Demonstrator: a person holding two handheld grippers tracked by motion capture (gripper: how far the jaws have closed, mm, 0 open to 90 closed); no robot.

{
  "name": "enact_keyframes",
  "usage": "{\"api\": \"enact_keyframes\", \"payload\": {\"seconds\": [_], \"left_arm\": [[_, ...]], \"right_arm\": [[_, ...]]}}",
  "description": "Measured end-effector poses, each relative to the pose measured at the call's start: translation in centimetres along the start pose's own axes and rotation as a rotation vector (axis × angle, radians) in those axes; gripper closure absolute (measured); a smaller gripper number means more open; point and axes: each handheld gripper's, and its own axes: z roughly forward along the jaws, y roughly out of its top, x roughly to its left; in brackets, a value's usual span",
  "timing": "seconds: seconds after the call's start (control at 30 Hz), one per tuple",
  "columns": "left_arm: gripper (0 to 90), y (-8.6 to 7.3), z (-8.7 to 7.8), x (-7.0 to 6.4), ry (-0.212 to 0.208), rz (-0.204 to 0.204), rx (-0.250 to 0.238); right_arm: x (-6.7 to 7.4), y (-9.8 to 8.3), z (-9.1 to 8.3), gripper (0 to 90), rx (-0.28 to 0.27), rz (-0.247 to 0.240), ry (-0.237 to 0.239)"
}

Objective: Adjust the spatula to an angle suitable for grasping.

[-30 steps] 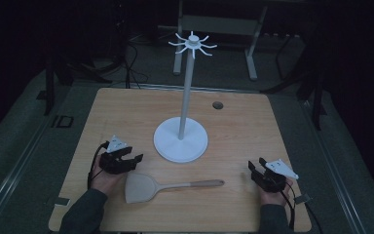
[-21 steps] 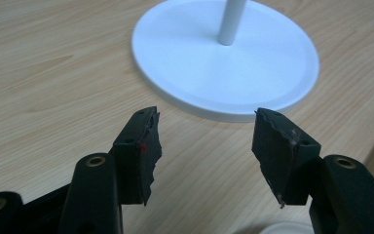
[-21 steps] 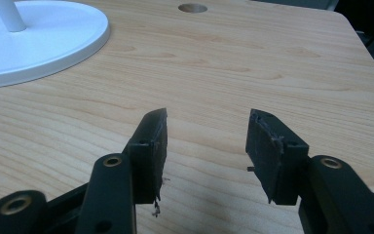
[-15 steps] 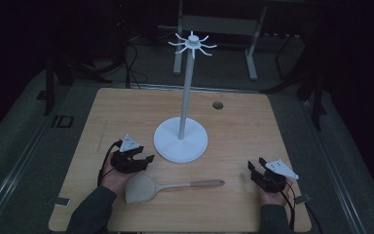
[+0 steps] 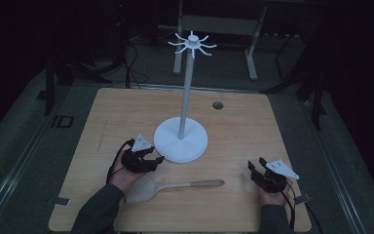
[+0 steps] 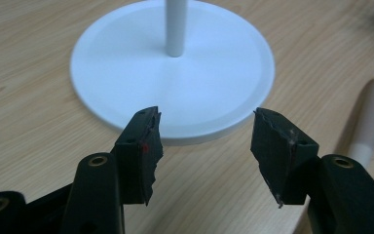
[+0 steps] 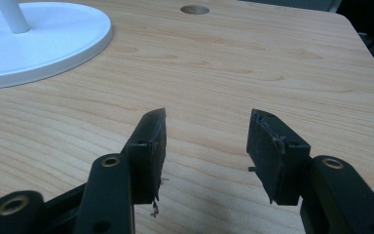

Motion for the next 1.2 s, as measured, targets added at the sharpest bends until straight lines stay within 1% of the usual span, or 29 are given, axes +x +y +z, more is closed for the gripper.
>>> {"api": "enact_keyframes", "payload": {"seconds": [0.07,0.27,0.47,0.57,0.73,0.8,0.9,1.03,1.1,1.17,1.2], "left_arm": [[45.9,0.3,0.1,-0.3,-0.013,0.019,0.009],[47.4,1.1,0.4,-1.2,-0.042,0.056,0.014],[47.2,1.3,0.9,-1.9,-0.062,0.080,0.029],[46.8,1.3,1.1,-2.3,-0.073,0.083,0.033],[46.8,1.0,1.6,-3.1,-0.093,0.108,0.055],[46.6,1.0,1.9,-3.4,-0.101,0.127,0.073],[46.5,0.9,2.2,-3.9,-0.121,0.138,0.084],[46.8,1.0,2.8,-4.7,-0.151,0.178,0.113],[47.0,1.0,3.0,-5.1,-0.167,0.192,0.124],[47.6,1.0,3.1,-5.2,-0.171,0.196,0.128],[47.8,1.1,3.3,-5.6,-0.184,0.211,0.143]], "right_arm": [[0.0,0.0,0.0,48.9,-0.001,-0.001,0.000],[0.0,0.0,0.0,48.9,-0.001,-0.001,-0.001],[0.0,0.0,0.0,48.9,-0.001,-0.002,-0.002],[0.0,0.0,0.0,48.9,-0.002,0.000,-0.003],[0.0,0.0,0.0,49.0,-0.002,0.000,-0.004],[0.0,0.0,0.0,49.0,-0.003,0.000,-0.004],[0.0,0.0,0.0,49.0,-0.003,0.001,-0.005],[0.0,0.0,0.0,49.0,-0.003,0.001,-0.005],[0.0,0.0,0.0,49.0,-0.004,0.002,-0.006],[0.0,0.0,-0.1,49.0,-0.005,0.004,-0.007],[-0.1,0.0,-0.1,49.0,-0.009,0.010,-0.007]]}}
